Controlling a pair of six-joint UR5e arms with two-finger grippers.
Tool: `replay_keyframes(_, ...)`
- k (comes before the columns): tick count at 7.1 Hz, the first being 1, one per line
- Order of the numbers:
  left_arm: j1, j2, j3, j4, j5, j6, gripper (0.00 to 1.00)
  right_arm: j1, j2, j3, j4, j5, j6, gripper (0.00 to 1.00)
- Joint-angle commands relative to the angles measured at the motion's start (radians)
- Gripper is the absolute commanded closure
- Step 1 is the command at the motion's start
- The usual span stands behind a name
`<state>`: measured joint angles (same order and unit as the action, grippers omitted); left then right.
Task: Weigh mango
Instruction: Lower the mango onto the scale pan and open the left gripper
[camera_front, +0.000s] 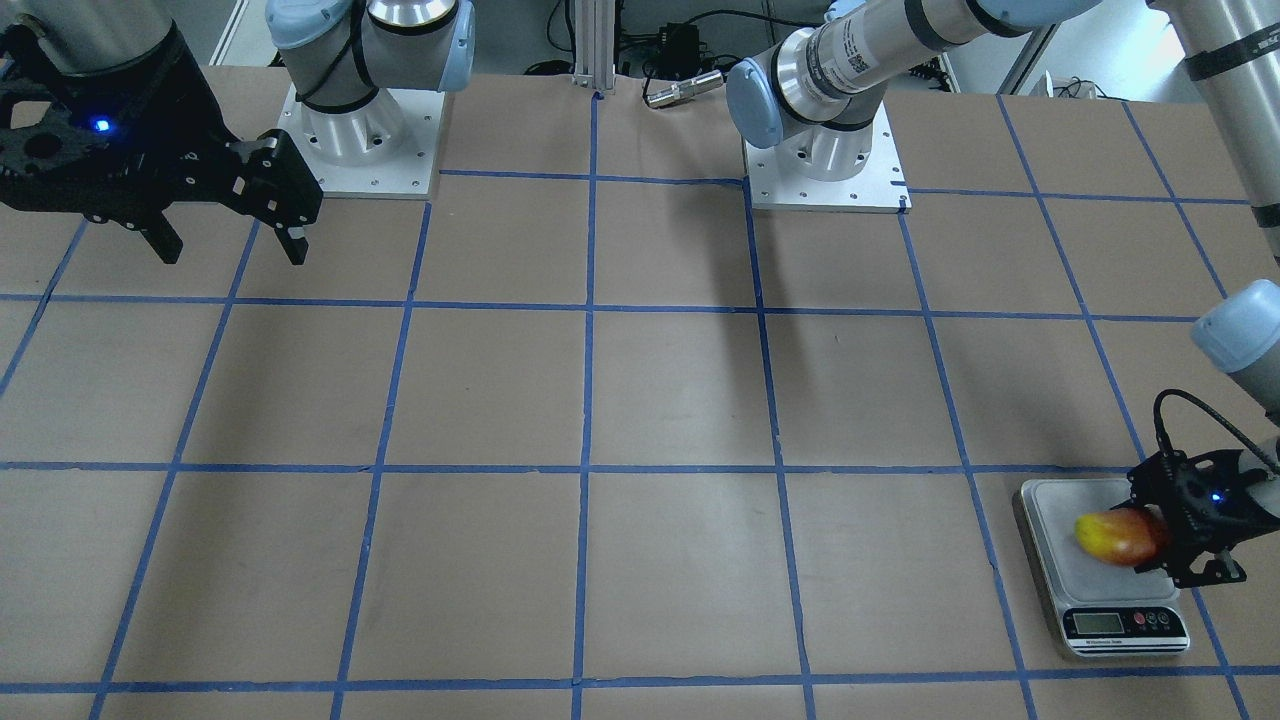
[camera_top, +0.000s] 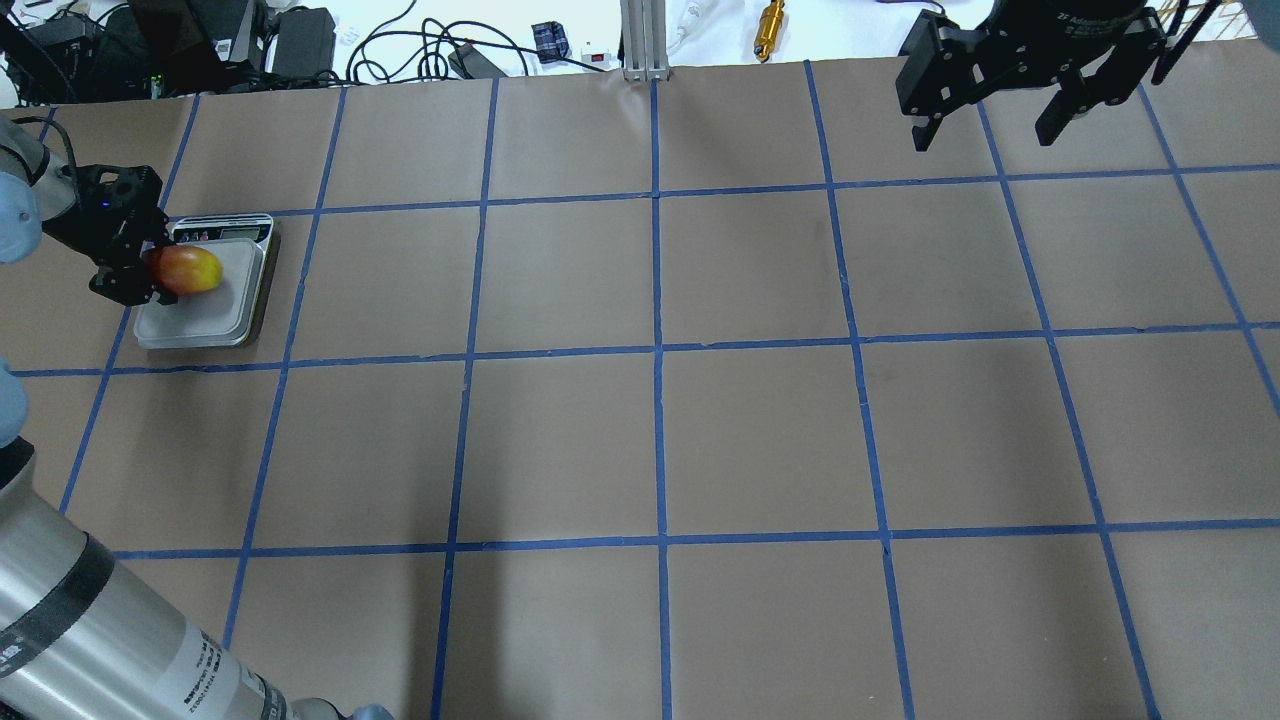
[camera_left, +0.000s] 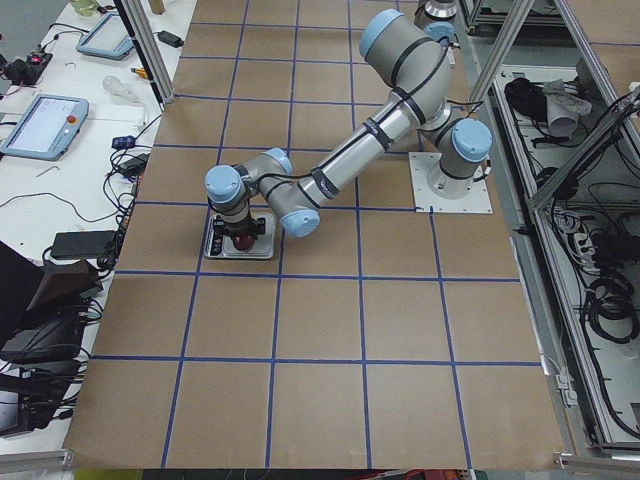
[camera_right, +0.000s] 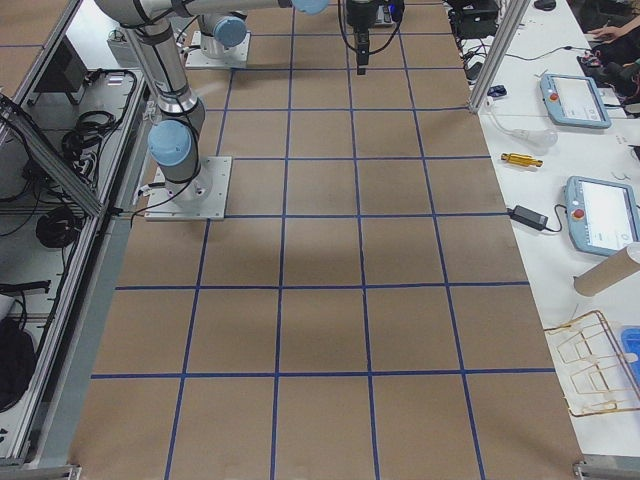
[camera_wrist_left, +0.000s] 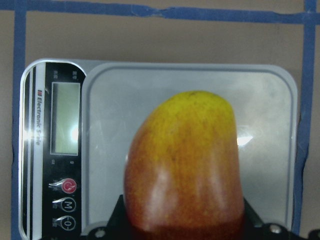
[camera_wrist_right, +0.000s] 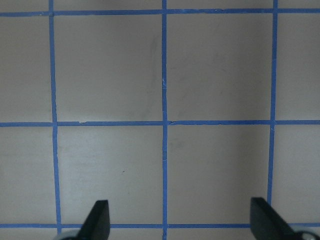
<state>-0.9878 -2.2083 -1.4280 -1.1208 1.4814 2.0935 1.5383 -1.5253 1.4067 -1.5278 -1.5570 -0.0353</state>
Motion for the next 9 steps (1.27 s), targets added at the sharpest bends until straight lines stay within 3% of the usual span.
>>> replay_keyframes(1,-0.002,0.015,0.0,-0.002,-0.009,-0.022,0.09,0.0,0.001,0.0,0.0,0.002,0.0,0.0)
replay_keyframes(3,-0.012,0.088,-0.009,-0.048,0.006,-0.044,0.08,0.0,0.001,0.0,-0.002,0.002,0.0,0.0)
replay_keyframes(6,-0.006,0.308,-0.023,-0.367,0.011,-0.211,0.0,0.0,-0.001,0.0,0.0,0.002,0.0,0.0)
replay_keyframes(9,-0.008,0.534,-0.032,-0.557,0.011,-0.45,0.0,0.0,0.001,0.0,0.0,0.0,0.0,0.0)
